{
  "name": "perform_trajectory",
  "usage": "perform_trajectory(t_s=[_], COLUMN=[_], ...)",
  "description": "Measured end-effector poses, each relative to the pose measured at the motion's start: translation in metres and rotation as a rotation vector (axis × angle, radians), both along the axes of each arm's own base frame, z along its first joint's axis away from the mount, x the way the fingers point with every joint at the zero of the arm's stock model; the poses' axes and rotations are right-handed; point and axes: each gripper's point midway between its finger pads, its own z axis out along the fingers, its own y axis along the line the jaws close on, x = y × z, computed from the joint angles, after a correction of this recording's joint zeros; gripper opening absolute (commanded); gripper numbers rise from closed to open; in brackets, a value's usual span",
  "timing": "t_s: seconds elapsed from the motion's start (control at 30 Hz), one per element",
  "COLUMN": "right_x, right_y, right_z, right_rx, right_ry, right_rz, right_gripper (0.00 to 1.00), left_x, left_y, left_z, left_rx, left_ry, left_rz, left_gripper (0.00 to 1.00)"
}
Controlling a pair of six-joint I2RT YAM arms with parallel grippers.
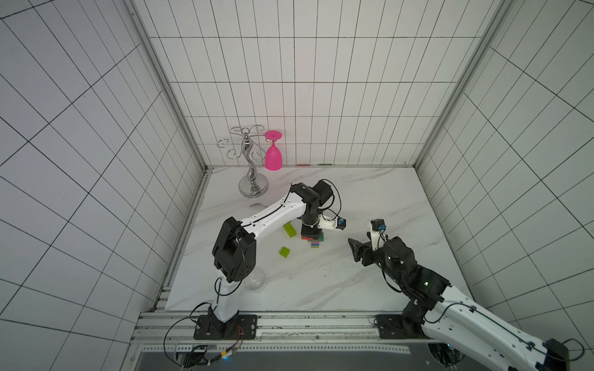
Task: Assemble a spoon with lego
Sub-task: Assemble the lego brick with the lego brick.
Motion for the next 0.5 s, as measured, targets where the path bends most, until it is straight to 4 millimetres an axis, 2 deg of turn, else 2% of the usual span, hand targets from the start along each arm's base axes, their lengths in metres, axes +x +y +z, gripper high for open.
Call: perform_trajectory(t_s=[0.13,0.5], right_x=[0.0005,-0.0003], right_y=[0.0010,0.0041], right_z=[-0.0003,-0.0009], right_rx=[0.010,0.023], right_ry=[0.001,0.002], right_rz=[0.002,0.019], right_gripper=[0.82,0.82], left_x=[0.0010,0.0092], left_y=[0.0002,-0.0018], left_z=[-0.0061,-0.0070], left_rx=[0.013,0.012], left_ry=[0.006,-0.026], left_rz=[0.002,0.021], left_gripper=[0.01,0.01])
